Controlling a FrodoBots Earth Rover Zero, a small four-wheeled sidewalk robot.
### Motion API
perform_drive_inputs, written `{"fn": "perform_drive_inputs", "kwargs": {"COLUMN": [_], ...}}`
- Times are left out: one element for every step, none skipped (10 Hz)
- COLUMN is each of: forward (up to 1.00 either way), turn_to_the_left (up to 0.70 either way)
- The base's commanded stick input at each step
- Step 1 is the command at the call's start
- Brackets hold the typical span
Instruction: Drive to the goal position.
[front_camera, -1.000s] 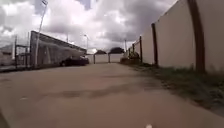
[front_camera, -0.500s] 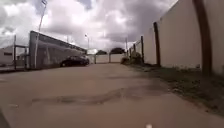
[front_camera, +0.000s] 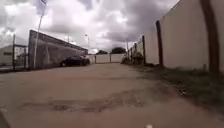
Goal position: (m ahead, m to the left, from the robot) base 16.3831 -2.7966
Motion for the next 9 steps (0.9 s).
{"fn": "perform_drive_inputs", "kwargs": {"forward": [0.50,0.50,0.50,0.50,0.50,0.50,0.50,0.50,0.50], "turn_to_the_left": [-0.01,-0.01,-0.01,-0.01,-0.01,-0.01,-0.01,-0.03,-0.05]}}
